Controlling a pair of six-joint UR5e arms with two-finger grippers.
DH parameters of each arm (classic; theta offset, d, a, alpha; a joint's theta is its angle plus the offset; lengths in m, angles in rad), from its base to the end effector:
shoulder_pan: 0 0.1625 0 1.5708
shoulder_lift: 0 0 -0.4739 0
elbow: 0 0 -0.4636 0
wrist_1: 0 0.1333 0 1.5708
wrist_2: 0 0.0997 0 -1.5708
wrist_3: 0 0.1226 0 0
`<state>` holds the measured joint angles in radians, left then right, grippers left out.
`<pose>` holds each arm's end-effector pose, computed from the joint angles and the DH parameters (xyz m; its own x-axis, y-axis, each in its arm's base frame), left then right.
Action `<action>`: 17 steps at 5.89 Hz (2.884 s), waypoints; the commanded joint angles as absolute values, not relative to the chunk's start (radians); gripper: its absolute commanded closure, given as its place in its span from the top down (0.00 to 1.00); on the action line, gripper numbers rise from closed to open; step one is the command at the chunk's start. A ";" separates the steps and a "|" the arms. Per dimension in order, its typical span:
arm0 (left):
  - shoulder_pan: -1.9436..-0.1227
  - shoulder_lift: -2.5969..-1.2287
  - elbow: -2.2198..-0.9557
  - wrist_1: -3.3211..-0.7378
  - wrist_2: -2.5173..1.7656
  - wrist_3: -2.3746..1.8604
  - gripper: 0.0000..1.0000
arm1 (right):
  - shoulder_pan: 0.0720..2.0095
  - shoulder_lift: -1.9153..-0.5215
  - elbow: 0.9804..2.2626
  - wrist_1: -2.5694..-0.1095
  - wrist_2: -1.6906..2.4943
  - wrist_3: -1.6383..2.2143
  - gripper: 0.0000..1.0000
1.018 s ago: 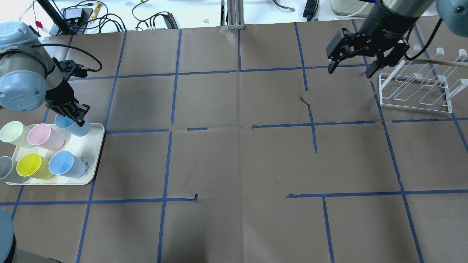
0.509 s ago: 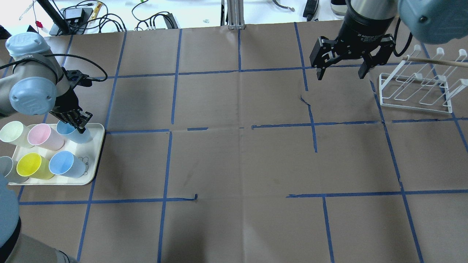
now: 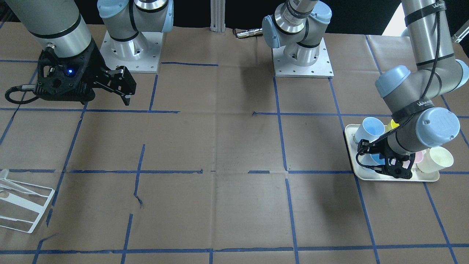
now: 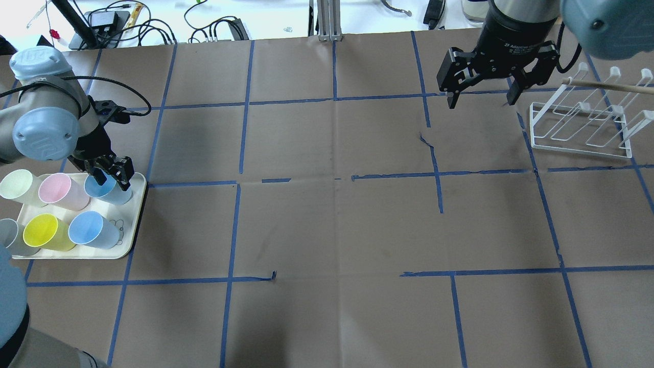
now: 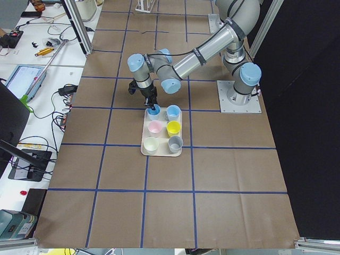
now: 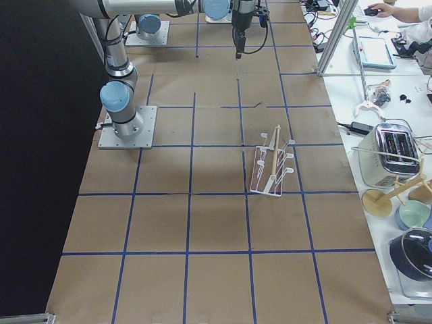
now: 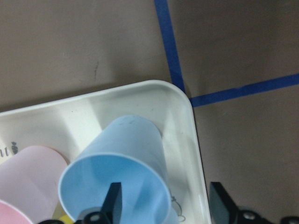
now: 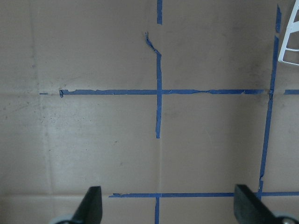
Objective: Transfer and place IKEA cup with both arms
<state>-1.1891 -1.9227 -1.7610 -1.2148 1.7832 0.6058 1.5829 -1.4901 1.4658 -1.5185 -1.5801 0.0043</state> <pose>0.1373 -0.6305 0.2319 -0.9661 0.2497 -0.0649 0.2239 0.9364 0.2701 0.1394 -0.5962 0.5208 -0.9999 -0.0081 0.0094 -0.0078 0.9996 0.0280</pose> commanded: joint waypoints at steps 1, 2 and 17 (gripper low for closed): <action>-1.209 -1.834 -1.740 -1.332 1.745 0.603 0.95 | 1.585 -1.494 1.463 -1.516 -1.572 0.008 1.00; -1.225 -1.745 -1.738 -1.433 1.639 0.583 0.95 | 1.585 -1.493 1.465 -1.514 -1.572 0.008 1.00; -1.632 -1.606 -1.500 -1.618 1.563 -0.009 0.98 | 1.586 -1.503 1.468 -1.463 -1.569 0.014 1.00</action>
